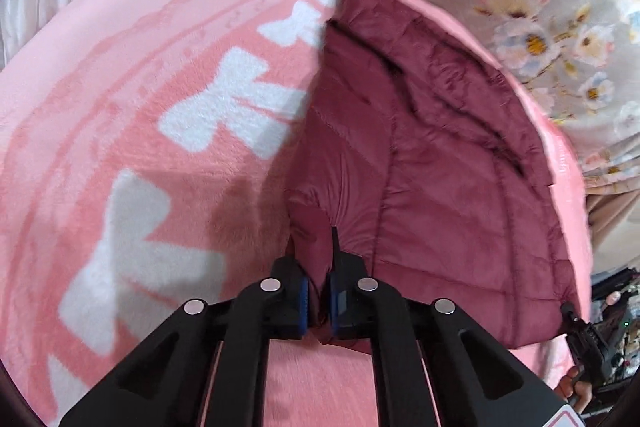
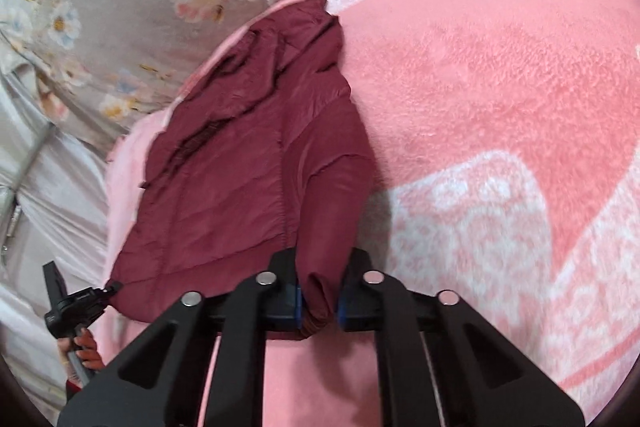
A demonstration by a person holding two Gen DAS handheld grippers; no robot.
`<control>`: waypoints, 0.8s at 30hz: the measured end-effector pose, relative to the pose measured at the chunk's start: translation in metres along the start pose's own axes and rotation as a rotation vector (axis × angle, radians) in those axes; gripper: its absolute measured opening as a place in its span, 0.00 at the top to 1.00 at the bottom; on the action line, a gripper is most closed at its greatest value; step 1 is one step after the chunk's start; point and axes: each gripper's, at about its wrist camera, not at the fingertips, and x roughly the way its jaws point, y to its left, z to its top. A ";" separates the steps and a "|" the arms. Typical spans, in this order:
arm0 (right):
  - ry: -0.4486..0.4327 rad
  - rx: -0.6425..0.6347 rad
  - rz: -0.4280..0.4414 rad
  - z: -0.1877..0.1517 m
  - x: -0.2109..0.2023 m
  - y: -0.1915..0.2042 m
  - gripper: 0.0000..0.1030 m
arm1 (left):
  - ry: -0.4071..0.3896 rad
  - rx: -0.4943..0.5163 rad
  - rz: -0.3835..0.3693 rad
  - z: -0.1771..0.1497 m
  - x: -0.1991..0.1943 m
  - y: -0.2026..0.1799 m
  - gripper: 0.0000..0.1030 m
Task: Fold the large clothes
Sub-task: 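Grasp the folded jacket edge with both tools and lift it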
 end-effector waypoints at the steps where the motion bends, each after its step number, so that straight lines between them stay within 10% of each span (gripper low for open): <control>1: -0.011 -0.009 0.026 -0.003 -0.012 0.003 0.93 | -0.011 0.004 -0.018 -0.003 -0.013 0.000 0.97; 11: -0.320 -0.213 0.355 -0.029 -0.176 0.039 0.94 | -0.260 0.081 -0.195 -0.030 -0.190 -0.018 0.98; 15: -0.425 -0.229 0.363 0.001 -0.198 0.063 0.94 | -0.400 0.132 -0.223 -0.014 -0.238 -0.045 0.98; 24: -0.327 -0.070 0.139 0.106 -0.065 0.073 0.94 | -0.324 0.165 0.055 0.092 -0.126 -0.095 0.95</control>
